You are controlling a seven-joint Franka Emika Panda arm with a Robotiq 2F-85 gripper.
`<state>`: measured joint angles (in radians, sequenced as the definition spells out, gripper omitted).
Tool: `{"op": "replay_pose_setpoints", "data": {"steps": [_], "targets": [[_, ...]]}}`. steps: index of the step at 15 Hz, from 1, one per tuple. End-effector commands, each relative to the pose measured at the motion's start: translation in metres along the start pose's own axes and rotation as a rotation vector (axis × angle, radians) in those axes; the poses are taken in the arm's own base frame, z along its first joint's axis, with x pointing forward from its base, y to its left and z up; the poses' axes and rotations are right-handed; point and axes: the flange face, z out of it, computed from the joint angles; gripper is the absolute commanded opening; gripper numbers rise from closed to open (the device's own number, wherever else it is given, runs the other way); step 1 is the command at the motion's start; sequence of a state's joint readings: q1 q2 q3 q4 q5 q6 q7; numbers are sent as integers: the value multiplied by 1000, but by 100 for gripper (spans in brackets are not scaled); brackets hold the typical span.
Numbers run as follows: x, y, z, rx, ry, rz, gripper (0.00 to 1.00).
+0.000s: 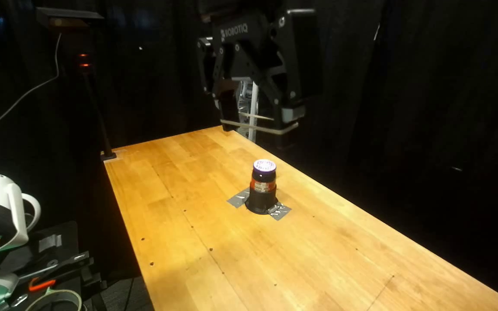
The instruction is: Put the elastic around the bottle
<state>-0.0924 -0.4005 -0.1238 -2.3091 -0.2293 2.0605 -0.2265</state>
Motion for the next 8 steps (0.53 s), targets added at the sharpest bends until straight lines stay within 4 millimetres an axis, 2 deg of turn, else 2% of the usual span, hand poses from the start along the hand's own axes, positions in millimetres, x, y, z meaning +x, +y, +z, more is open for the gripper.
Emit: {"op": "replay_pose_setpoints", "data": {"steps": [1,4,8], "targets": [[59,-62,1,93,-42,-112,100],[98,-116,20,154,-122,-179,100],[142,-155,59,118,-196,-181,100]]}}
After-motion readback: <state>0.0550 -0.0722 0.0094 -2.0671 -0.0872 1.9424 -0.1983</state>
